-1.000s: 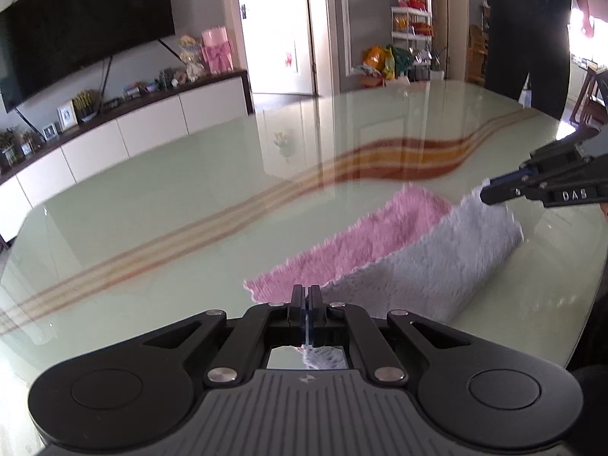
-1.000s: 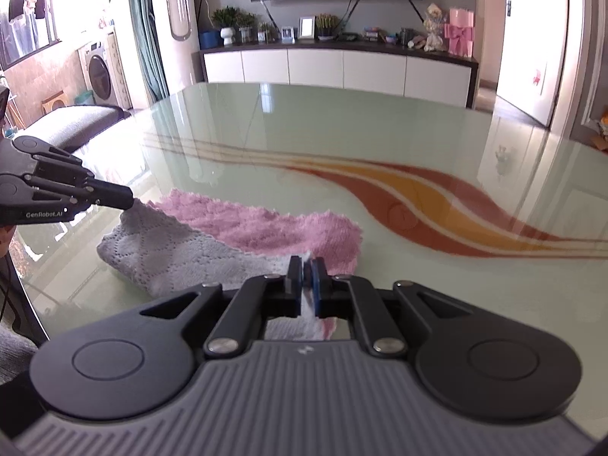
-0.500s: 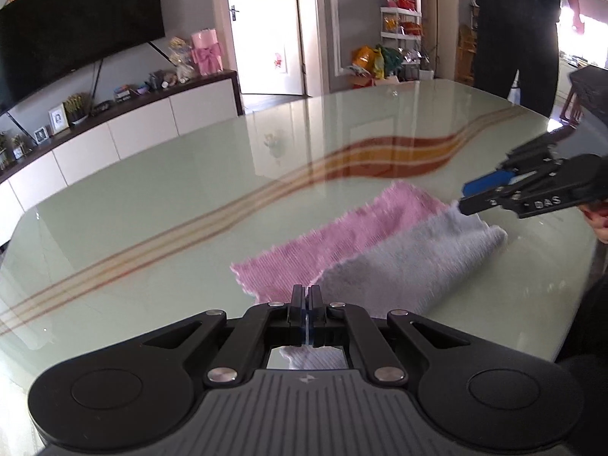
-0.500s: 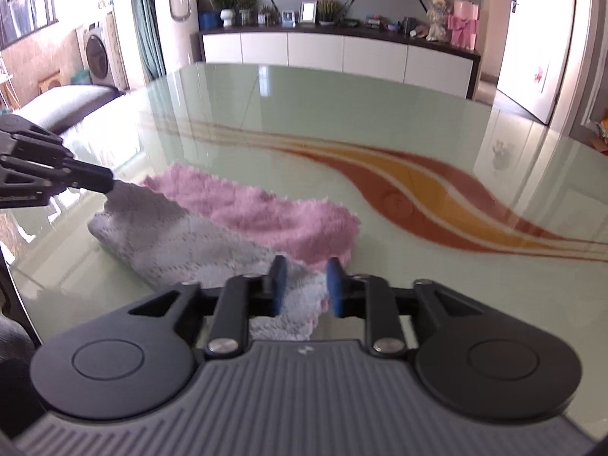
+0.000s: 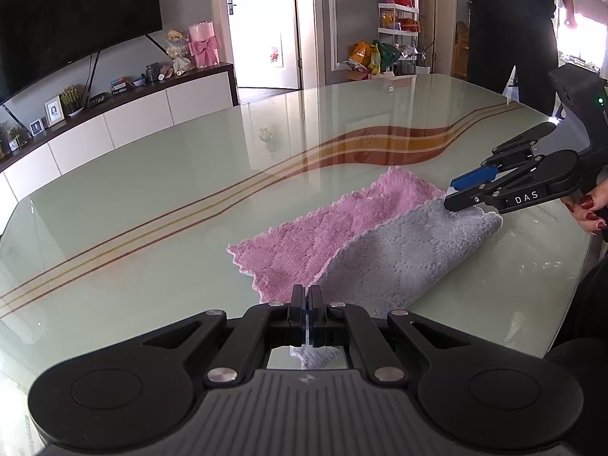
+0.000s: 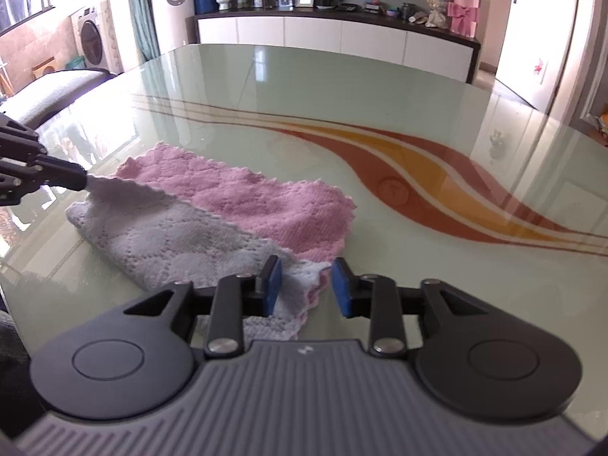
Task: Fold towel
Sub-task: 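Lift the towel end with both grippers and fold it over the other half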
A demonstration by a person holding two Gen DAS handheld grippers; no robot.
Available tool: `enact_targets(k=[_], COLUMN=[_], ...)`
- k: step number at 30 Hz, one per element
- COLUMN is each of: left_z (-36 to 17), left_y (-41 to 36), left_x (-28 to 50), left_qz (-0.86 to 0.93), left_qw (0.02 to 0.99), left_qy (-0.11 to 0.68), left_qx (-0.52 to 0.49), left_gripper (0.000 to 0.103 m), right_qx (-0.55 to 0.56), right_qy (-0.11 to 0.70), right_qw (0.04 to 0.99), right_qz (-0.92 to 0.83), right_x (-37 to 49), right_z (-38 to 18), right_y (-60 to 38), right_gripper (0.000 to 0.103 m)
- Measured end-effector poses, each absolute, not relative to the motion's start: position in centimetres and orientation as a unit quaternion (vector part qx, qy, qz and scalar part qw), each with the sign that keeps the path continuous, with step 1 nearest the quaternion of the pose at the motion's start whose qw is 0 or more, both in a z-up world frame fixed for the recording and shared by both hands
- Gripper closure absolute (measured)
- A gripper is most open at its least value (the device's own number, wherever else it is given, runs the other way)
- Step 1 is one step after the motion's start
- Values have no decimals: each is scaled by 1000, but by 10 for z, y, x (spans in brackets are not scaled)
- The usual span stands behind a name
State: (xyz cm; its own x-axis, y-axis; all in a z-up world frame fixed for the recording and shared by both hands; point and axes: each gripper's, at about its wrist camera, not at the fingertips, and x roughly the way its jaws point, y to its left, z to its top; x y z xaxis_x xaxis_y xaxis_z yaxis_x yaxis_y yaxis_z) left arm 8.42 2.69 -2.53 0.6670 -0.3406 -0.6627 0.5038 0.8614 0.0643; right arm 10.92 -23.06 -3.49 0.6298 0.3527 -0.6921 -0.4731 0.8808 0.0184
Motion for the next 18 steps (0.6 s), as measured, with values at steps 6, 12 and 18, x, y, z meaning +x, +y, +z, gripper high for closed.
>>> enact_targets(k=[6,12,18], left_z=[-25,-17,-7], left_y=[27,28,28], left_x=[83,92,108], left_qz=[-232,-223,-211], left_qw=[905,911,919], left_qy=[334,325,312], left_qx=[122,119,115], left_gripper=[102,102,102], right_qx=[-74,-58,-56], right_qy=[362,324,299], right_qw=[899,915,926], right_qz=[234,235,225], right_x=[104,96,101], right_z=[-32,-14,-2], right_y=[-232,-238,-236], right_gripper=[98,99,99])
